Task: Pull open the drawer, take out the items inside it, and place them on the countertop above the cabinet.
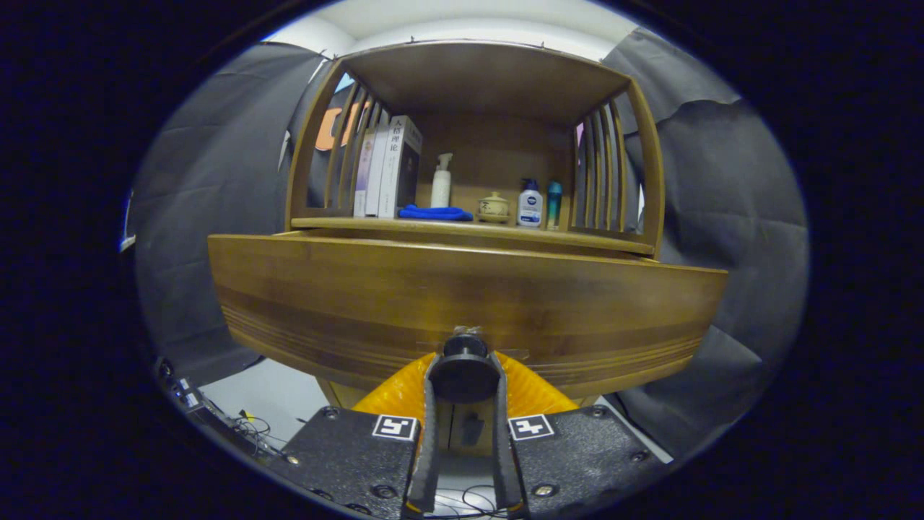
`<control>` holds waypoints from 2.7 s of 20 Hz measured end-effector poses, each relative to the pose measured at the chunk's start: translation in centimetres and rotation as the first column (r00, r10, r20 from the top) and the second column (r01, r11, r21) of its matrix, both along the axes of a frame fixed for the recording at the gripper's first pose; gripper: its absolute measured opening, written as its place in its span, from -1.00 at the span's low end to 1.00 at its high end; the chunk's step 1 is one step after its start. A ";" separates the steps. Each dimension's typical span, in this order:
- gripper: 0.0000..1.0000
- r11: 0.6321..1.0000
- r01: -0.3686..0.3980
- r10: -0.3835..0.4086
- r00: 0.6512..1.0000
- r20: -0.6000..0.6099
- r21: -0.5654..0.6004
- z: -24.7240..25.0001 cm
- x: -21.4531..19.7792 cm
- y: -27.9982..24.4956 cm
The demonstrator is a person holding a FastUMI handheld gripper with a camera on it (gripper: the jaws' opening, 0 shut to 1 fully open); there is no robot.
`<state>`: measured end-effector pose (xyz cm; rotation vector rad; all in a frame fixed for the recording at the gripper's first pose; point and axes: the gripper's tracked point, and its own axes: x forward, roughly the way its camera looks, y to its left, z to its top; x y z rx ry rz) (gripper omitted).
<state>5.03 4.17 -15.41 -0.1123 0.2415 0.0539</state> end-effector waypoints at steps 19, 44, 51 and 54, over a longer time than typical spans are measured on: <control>0.86 1.000 -0.013 0.015 0.997 0.079 -0.024 4.0 -5.0 -1.7; 0.99 0.996 0.069 -0.017 0.761 -0.649 0.055 6.1 12.5 0.5; 0.99 0.995 0.096 -0.054 0.595 -0.802 0.005 0.6 10.9 0.0; 0.96 0.994 0.105 -0.080 0.556 -0.827 -0.025 -0.2 10.5 -0.4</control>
